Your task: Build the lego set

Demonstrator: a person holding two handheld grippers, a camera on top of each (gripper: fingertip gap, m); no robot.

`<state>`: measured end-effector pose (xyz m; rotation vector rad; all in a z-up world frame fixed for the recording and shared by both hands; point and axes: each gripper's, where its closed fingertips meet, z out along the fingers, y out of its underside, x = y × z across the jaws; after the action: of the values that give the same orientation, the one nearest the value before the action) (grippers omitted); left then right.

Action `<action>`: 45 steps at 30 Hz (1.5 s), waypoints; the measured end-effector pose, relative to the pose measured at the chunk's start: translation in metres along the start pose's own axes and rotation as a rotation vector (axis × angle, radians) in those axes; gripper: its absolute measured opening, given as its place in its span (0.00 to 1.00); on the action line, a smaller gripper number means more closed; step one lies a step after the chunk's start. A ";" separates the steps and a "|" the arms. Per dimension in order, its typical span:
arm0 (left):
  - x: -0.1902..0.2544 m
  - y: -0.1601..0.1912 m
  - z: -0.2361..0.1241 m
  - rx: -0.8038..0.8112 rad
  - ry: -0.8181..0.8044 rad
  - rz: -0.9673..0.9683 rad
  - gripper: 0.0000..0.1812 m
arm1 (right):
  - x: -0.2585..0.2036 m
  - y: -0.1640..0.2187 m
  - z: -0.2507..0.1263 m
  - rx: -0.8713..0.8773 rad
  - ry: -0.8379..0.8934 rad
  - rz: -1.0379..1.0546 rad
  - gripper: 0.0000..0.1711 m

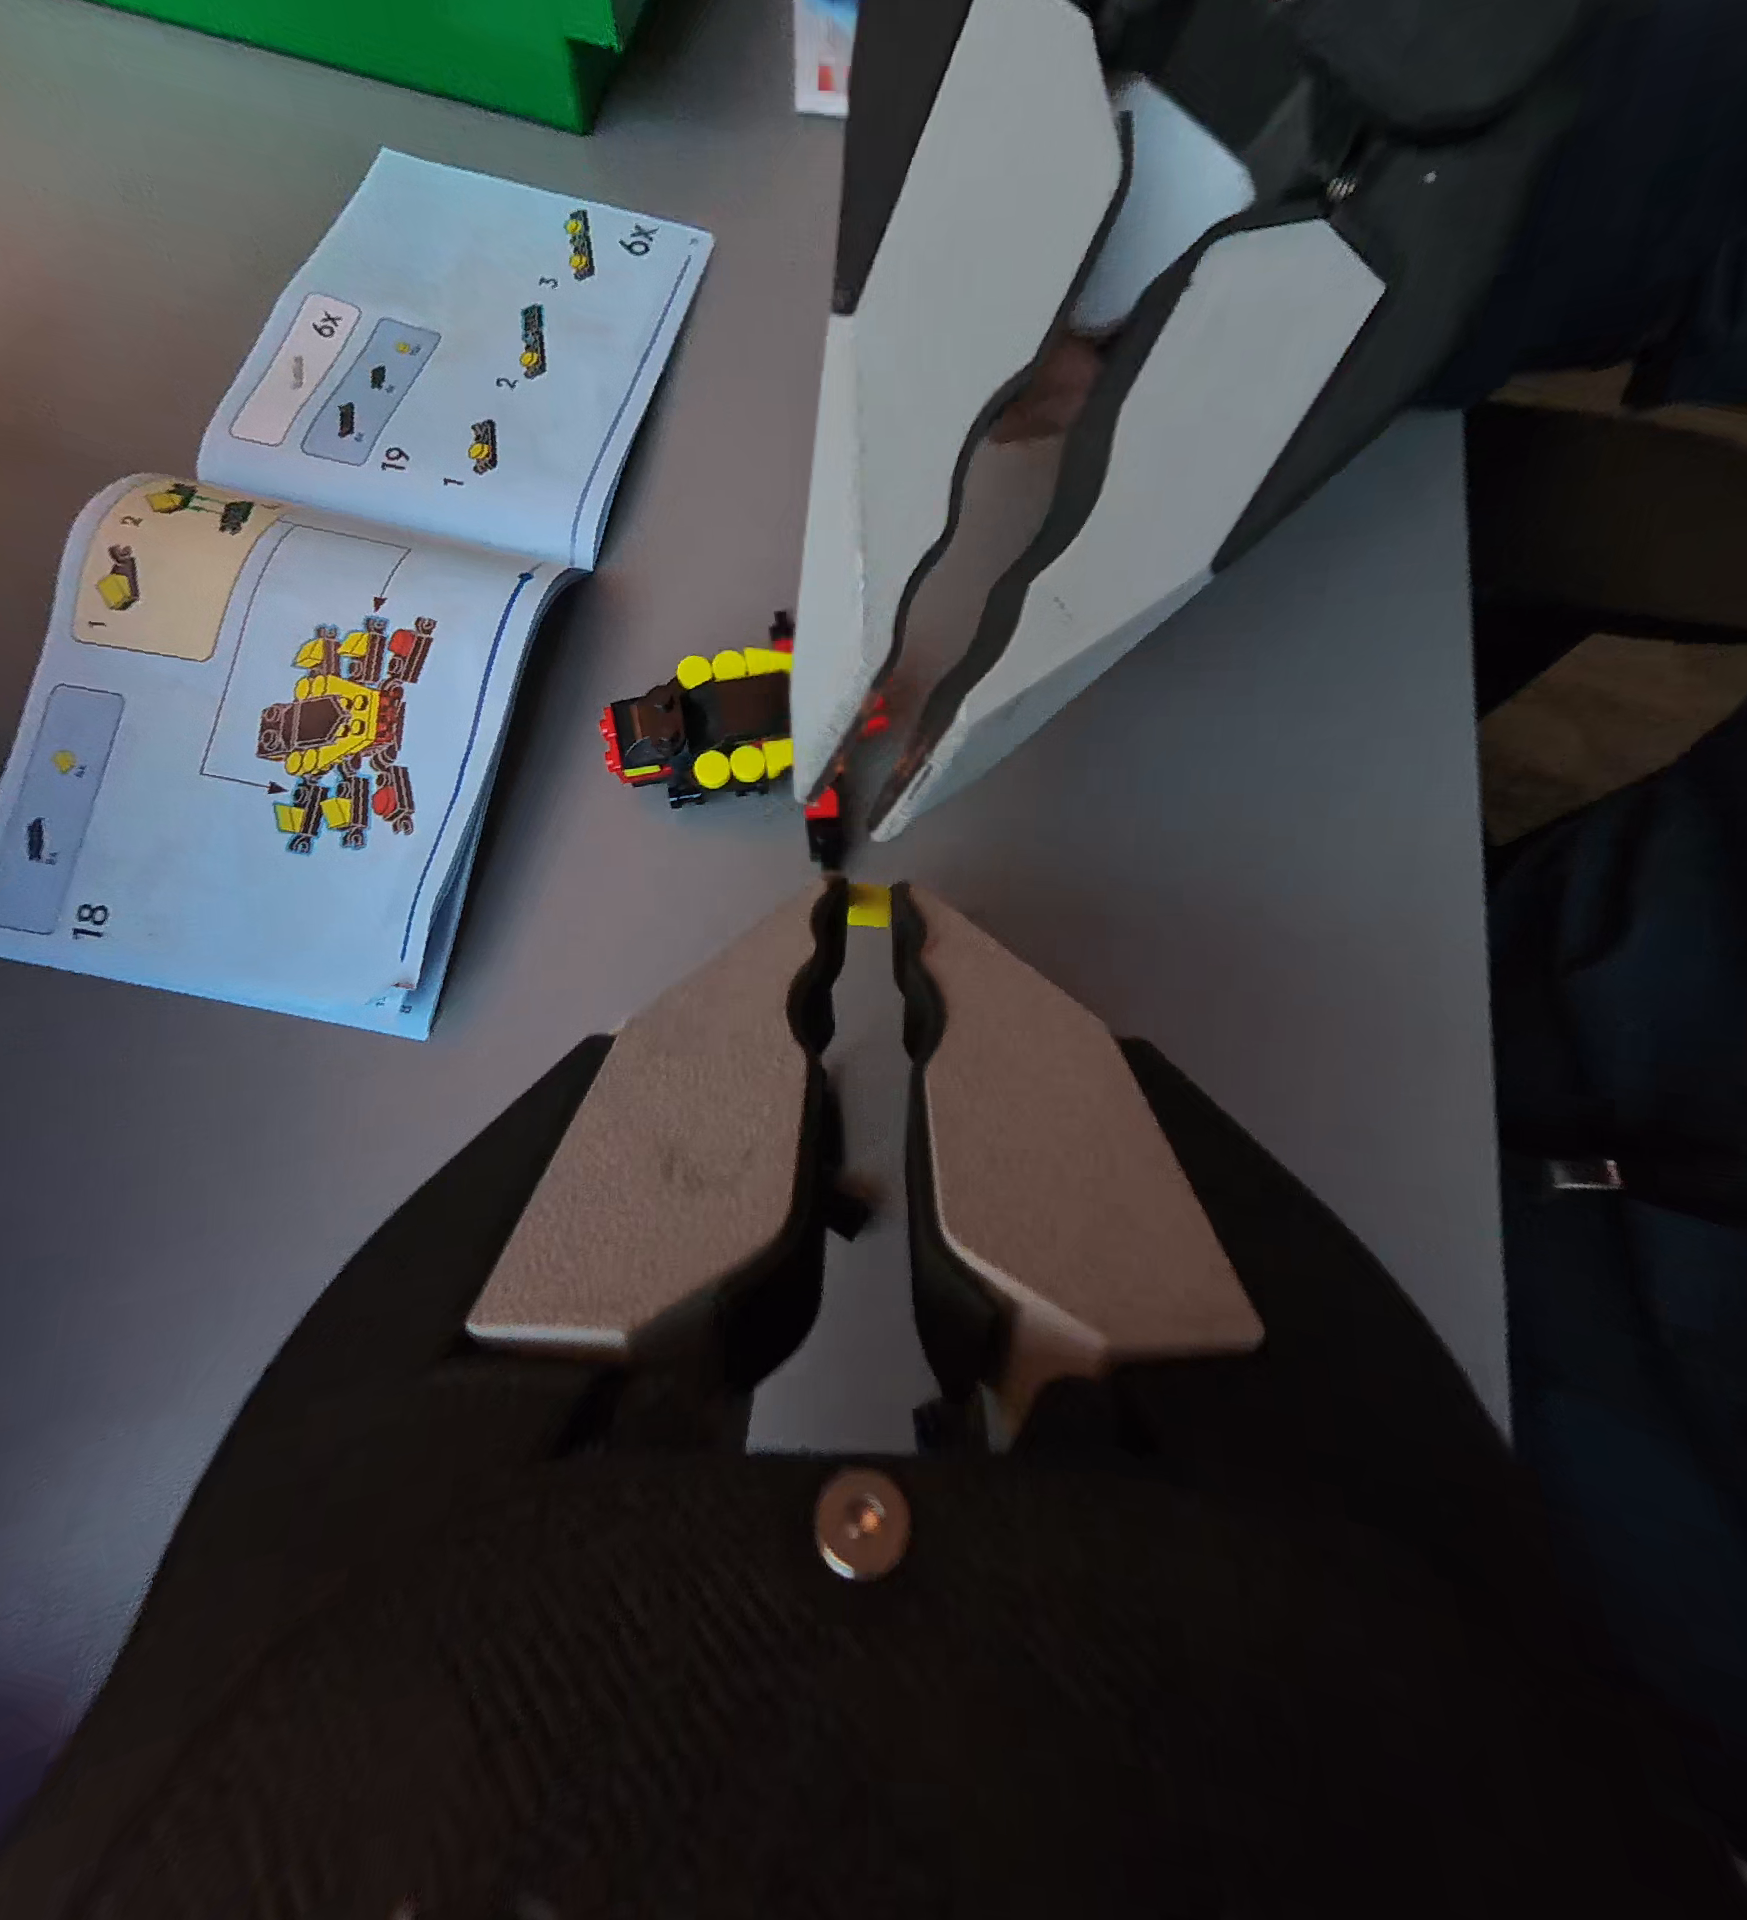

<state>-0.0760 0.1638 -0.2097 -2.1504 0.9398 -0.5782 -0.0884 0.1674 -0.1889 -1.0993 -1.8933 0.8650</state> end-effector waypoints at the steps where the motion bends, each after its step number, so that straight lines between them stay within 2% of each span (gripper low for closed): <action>1: 0.001 -0.002 -0.001 0.014 0.020 -0.020 0.03 | -0.002 -0.002 -0.001 0.009 -0.012 -0.016 0.04; 4: 0.004 -0.005 -0.005 0.039 0.060 -0.035 0.03 | -0.012 -0.007 -0.007 0.046 -0.077 -0.066 0.04; 10: 0.014 -0.007 -0.008 0.030 0.053 0.090 0.03 | -0.022 -0.018 -0.018 0.111 -0.103 -0.182 0.03; 18: 0.022 -0.003 -0.006 0.010 0.086 0.106 0.03 | -0.030 -0.003 -0.008 0.029 -0.075 -0.328 0.03; 21: 0.012 -0.005 -0.007 0.013 0.009 0.138 0.03 | -0.017 0.001 -0.007 -0.007 -0.041 -0.248 0.01; 25: -0.004 -0.022 -0.015 0.080 -0.221 0.315 0.03 | 0.003 0.003 -0.008 -0.012 -0.001 -0.093 0.01; 28: -0.001 -0.037 -0.023 0.145 -0.337 0.452 0.03 | 0.011 -0.002 -0.012 0.028 -0.018 0.040 0.02; 31: -0.008 -0.039 -0.025 0.119 -0.465 0.563 0.03 | 0.014 -0.011 -0.017 0.091 -0.050 0.139 0.01; 35: -0.009 -0.033 -0.016 0.064 -0.500 0.613 0.03 | 0.014 -0.015 -0.019 0.120 -0.086 0.225 0.01; 39: -0.012 -0.037 -0.018 0.076 -0.561 0.648 0.03 | 0.014 -0.008 -0.013 0.090 -0.114 0.319 0.01; 41: -0.015 -0.040 -0.022 0.070 -0.632 0.699 0.03 | 0.012 -0.009 -0.012 0.103 -0.137 0.353 0.01; 45: -0.015 -0.041 -0.023 0.066 -0.663 0.736 0.03 | 0.011 -0.016 -0.014 0.139 -0.165 0.408 0.01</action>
<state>-0.0813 0.1856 -0.1656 -1.5811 1.1775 0.4330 -0.0864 0.1733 -0.1661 -1.3869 -1.7314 1.3297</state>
